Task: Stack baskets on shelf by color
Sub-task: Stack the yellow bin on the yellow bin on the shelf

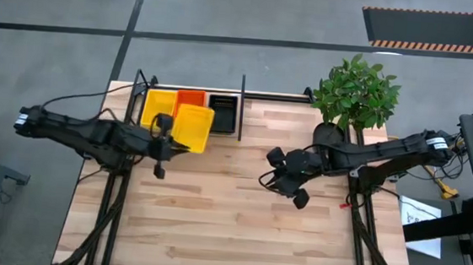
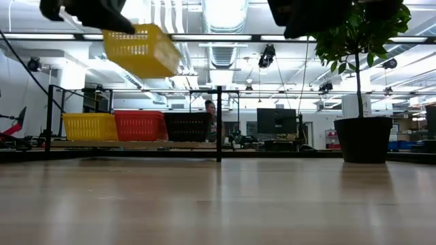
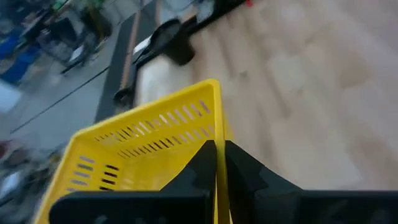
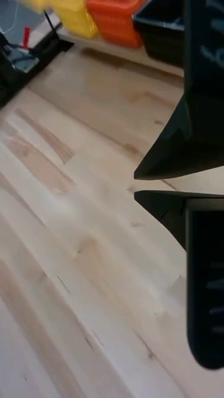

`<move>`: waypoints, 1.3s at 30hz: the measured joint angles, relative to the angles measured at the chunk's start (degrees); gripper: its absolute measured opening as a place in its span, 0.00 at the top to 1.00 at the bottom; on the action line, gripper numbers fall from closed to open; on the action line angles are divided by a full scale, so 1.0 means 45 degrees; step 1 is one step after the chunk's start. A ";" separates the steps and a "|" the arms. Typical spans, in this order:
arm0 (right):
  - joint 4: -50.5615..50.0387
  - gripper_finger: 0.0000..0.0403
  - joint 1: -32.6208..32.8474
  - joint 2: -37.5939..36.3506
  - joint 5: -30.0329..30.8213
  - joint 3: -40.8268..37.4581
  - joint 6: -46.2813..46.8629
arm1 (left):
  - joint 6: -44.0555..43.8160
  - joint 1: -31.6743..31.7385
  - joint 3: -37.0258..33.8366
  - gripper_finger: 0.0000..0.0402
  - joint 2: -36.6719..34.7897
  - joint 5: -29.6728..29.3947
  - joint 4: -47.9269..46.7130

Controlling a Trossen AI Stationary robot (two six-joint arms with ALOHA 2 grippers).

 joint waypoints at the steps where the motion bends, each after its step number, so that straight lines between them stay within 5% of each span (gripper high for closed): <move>1: 0.0156 0.92 0.0000 -0.0002 0.0002 -0.0205 0.0000 | 0.0044 0.0039 0.0000 1.00 -0.0258 -0.0393 -0.0413; 10: 0.2480 0.92 0.0000 -0.0007 -0.0007 -0.1792 0.0141 | -0.0195 0.1996 -0.0005 1.00 -0.1722 -0.2401 -0.4071; 21: 0.5733 0.92 0.0000 0.0017 -0.1203 -0.3554 0.0267 | 0.1026 0.4887 -0.0046 1.00 -0.3000 -0.0098 -0.5334; 39: 0.6709 0.92 -0.0005 0.0032 -0.1216 -0.4118 0.0661 | 0.0708 0.5183 -0.1662 1.00 -0.3412 -0.0743 -0.5442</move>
